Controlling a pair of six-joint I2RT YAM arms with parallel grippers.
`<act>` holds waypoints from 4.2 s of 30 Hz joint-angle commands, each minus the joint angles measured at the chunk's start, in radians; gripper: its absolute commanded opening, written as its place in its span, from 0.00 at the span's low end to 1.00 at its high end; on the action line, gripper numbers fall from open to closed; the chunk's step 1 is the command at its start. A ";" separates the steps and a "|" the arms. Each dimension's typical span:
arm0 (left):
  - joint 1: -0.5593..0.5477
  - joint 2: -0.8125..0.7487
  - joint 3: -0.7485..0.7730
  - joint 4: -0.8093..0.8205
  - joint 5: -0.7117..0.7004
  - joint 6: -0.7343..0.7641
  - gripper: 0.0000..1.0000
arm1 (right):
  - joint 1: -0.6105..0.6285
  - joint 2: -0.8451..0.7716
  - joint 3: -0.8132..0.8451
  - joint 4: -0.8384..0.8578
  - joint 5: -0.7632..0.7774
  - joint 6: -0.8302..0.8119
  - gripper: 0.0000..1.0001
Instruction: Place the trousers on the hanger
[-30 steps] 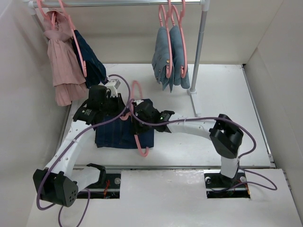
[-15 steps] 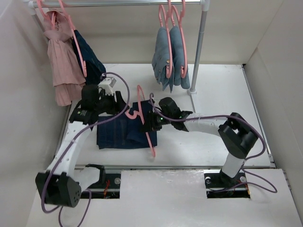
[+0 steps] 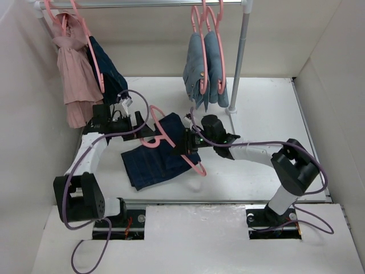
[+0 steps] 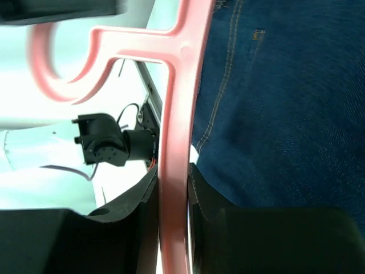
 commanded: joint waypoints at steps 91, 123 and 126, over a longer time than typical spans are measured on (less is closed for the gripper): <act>-0.034 -0.386 -0.054 -0.043 -0.126 -0.186 0.73 | -0.166 0.281 0.368 -0.145 -0.500 -0.074 0.00; -0.401 0.214 -0.041 0.211 -0.283 -0.335 0.52 | -0.209 0.281 0.348 -0.090 -0.505 -0.054 0.00; -0.401 0.205 -0.050 0.268 -0.193 -0.335 0.30 | -0.209 0.281 0.339 -0.090 -0.505 -0.054 0.00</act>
